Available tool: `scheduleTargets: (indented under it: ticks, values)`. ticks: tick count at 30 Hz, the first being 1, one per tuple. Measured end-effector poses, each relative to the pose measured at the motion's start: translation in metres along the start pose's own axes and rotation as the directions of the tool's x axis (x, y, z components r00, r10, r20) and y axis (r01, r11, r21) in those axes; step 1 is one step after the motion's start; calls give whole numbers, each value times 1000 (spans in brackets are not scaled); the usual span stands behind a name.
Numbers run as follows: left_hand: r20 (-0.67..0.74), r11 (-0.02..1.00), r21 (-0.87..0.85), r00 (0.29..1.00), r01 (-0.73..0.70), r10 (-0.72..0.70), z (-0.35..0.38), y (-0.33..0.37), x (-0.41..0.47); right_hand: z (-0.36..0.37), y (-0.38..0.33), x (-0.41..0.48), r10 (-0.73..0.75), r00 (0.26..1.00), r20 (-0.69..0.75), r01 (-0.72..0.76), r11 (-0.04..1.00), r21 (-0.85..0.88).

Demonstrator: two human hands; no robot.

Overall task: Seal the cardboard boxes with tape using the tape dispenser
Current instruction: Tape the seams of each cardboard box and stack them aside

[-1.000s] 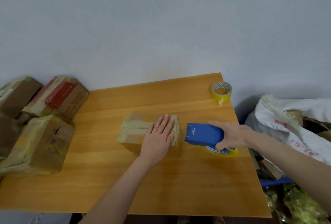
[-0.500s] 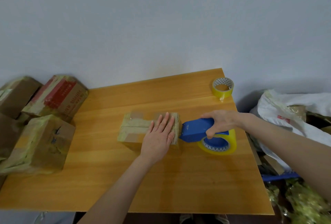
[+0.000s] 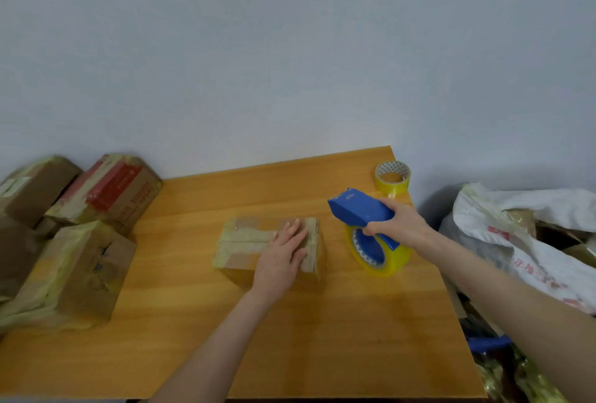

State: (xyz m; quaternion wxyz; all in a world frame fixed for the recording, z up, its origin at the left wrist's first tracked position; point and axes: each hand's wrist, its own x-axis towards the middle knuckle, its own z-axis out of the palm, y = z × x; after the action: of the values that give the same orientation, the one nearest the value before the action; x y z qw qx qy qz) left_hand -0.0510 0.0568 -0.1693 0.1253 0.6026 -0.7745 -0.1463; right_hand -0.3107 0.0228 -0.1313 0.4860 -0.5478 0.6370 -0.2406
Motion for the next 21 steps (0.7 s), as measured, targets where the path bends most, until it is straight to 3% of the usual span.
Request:
scheduleTargets:
  ticks: [2, 4, 7, 9, 12, 14, 21]
  values:
    - [-64, 990, 26, 989, 137, -135, -4, 13, 0, 8, -2, -4, 11, 998, -64, -3, 992, 125]
    - [-6, 942, 123, 949, 313, -314, -3, 32, 4, 16, -3, -7, 30, 990, -139, 0, 978, 209]
    - [35, 890, 192, 903, 414, -428, 2, 50, 15, 23, -1, -10, 39, 981, -190, 14, 962, 273]
    - [49, 901, 230, 921, 367, -387, 2, 47, 21, 23, 2, -12, 37, 983, -182, 15, 960, 278]
    - [146, 950, 298, 979, 93, -142, -9, 21, 15, 17, 8, -15, 37, 987, -159, 3, 970, 245]
    - [195, 954, 300, 980, -28, -33, -16, 1, 7, 14, 13, -18, 49, 987, -152, -13, 973, 230]
    - [43, 960, 178, 973, 218, -229, -1, 5, 2, 9, 13, -25, 36, 991, -128, 5, 951, 308]
